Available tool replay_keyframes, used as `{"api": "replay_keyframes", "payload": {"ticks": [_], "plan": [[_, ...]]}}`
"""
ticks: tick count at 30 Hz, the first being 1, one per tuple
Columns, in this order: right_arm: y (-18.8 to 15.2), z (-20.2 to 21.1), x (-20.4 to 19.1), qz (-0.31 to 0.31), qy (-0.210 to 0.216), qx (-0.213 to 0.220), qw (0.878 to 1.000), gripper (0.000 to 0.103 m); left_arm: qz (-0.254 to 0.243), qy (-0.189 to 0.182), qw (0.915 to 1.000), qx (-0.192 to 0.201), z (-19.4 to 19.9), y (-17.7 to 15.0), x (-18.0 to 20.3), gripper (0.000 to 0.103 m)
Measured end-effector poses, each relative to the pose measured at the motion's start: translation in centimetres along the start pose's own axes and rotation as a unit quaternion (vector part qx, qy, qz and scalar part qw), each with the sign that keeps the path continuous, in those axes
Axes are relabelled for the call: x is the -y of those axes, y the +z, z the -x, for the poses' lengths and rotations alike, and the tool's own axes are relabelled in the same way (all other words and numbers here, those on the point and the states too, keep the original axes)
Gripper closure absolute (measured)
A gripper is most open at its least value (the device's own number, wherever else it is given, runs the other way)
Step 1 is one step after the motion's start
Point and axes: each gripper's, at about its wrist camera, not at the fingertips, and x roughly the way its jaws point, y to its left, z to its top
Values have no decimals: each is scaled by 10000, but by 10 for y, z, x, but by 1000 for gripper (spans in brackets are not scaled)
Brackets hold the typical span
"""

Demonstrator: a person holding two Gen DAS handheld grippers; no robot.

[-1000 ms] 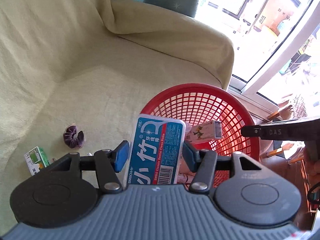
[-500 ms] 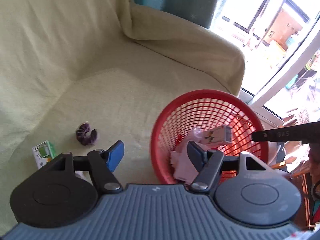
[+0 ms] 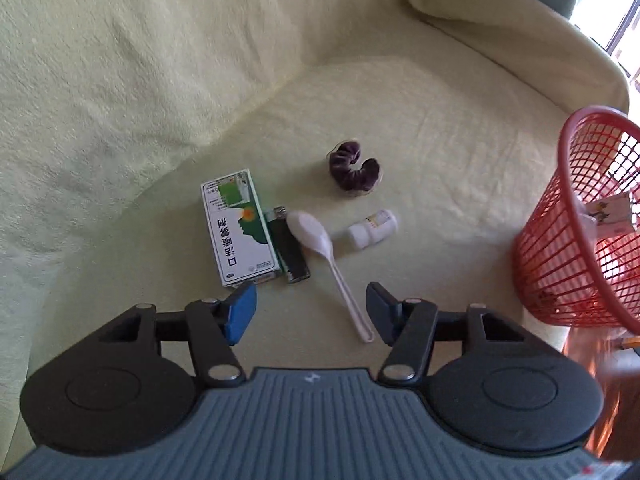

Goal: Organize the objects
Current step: 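Grasp the white plastic spoon by its handle with the left gripper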

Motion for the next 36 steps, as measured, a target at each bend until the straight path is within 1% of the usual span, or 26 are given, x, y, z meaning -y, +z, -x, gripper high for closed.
{"api": "replay_keyframes", "payload": {"ticks": [3,5,6,8,11,15,16,18,20,26,28,29,31,32,36], "plan": [[0,0,1,-22,-11,-28,10000,95,20,87,9998,-172,-26,-5,-4,57],[0,0,1,-33,-41,-48,10000,95,81,68,9996,-267,-42,-7,-4,60],[1,0,2,-53,-45,-58,10000,95,92,56,9996,-277,-47,-7,-3,63],[1,-1,2,-73,-74,-78,9999,95,134,17,9995,-287,-61,-8,0,65],[3,-1,2,-110,-92,-85,9999,95,383,-110,9987,-316,-73,-5,2,67],[6,-1,0,-129,-123,-70,9998,95,571,-243,9975,-346,-86,2,4,73],[7,-2,0,-133,-133,-65,9998,95,587,-255,9974,-345,-89,4,5,75],[9,-2,0,-160,-142,-55,9998,95,621,-276,9969,-406,-97,8,6,84],[9,-2,0,-165,-146,-54,9997,95,662,-300,9963,-469,-105,11,7,86],[11,-3,0,-155,-153,-46,9998,95,810,-239,9950,-527,-120,15,9,86],[12,-2,0,-148,-163,-48,9997,95,872,-204,9943,-576,-125,16,7,91],[12,-3,0,-153,-163,-47,9997,95,908,-212,9938,-601,-127,17,6,96],[12,-3,1,-158,-163,-49,9997,95,952,-253,9934,-592,-127,17,4,97],[12,-3,1,-161,-163,-48,9997,95,941,-256,9935,-581,-126,16,3,100],[10,-3,2,-170,-157,-44,9997,95,879,-321,9942,-528,-119,14,2,101]]}}
